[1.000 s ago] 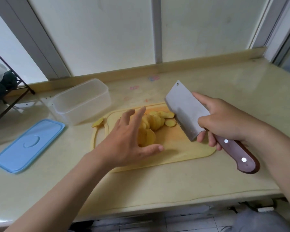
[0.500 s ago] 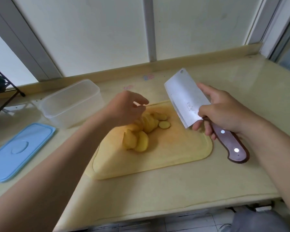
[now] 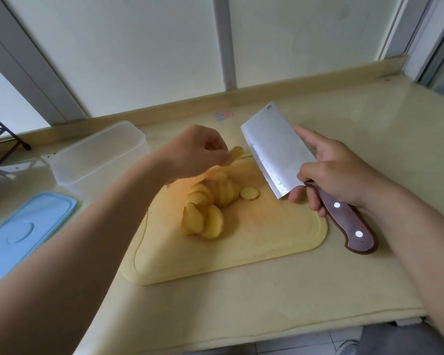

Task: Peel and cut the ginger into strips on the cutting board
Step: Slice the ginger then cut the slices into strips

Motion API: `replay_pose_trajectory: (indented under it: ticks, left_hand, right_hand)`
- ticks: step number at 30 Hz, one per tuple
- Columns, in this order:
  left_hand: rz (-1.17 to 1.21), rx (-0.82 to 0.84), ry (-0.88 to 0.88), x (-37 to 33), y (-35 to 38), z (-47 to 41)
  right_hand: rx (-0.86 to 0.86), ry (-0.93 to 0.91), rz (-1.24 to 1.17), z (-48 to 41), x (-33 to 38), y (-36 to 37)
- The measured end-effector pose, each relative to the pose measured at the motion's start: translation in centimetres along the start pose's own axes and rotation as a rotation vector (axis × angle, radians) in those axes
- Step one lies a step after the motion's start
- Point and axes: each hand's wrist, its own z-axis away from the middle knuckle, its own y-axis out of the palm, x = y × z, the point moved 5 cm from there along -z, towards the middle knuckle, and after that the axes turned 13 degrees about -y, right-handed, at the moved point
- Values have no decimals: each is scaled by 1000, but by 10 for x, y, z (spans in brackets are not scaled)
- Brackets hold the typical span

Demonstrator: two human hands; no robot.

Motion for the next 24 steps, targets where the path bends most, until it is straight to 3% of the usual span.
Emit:
replay_pose_trajectory:
  ticks: [5, 14, 24]
  left_hand:
    - [101, -81, -91, 39, -28, 16]
    - [-75, -441, -192, 107, -58, 52]
    - [-243, -478, 13, 106, -27, 60]
  right_hand:
    - [35, -7, 1, 5, 3, 6]
    - [40, 1, -84, 15, 11, 18]
    - [28, 28, -77, 18, 10, 18]
